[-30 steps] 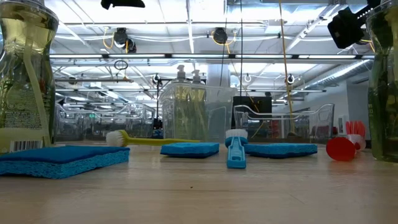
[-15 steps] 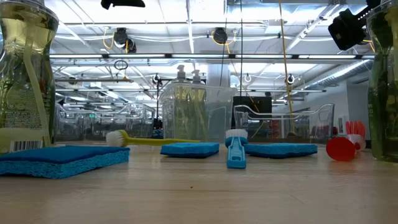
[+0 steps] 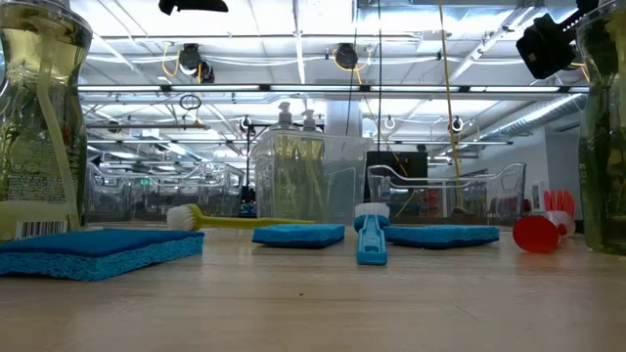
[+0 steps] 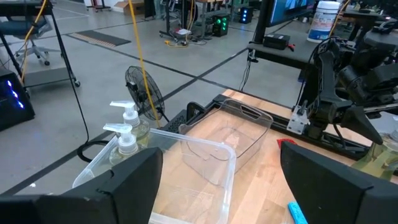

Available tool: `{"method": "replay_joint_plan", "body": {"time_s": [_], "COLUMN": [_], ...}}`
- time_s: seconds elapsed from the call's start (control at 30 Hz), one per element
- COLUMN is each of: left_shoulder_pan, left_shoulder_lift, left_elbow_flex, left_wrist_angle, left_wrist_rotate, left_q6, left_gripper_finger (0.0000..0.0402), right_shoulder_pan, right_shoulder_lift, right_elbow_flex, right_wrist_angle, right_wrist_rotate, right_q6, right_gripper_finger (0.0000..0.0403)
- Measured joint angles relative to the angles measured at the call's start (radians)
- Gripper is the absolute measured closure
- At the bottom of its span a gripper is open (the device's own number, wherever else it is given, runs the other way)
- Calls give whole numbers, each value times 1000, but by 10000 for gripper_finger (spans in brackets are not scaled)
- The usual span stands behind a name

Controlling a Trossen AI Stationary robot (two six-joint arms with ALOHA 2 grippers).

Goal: Pick & Place Kitchen Sink Supplies
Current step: Put the yellow dish soap into the white bin

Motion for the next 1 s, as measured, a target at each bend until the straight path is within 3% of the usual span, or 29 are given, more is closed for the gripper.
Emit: {"method": "replay_joint_plan", "body": {"time_s": [0.33, 0.77, 1.0], "left_shoulder_pan": [0, 0, 0], "left_shoulder_lift": [0, 0, 0], "left_elbow_flex": [0, 0, 0], "left_wrist_angle": [0, 3, 10], "left_wrist_rotate": [0, 0, 0], "left_q6": [0, 0, 0], "left_gripper_finger": [97, 74, 84], "right_shoulder_pan": [0, 0, 0], "right_shoulder_lift": [0, 0, 0], "right_elbow_flex": [0, 0, 0], "right_wrist_angle": [0, 0, 0], "right_wrist_rotate": [0, 0, -1], "right_q6": [0, 0, 2], "right_gripper_finger": [9, 10, 9]}}
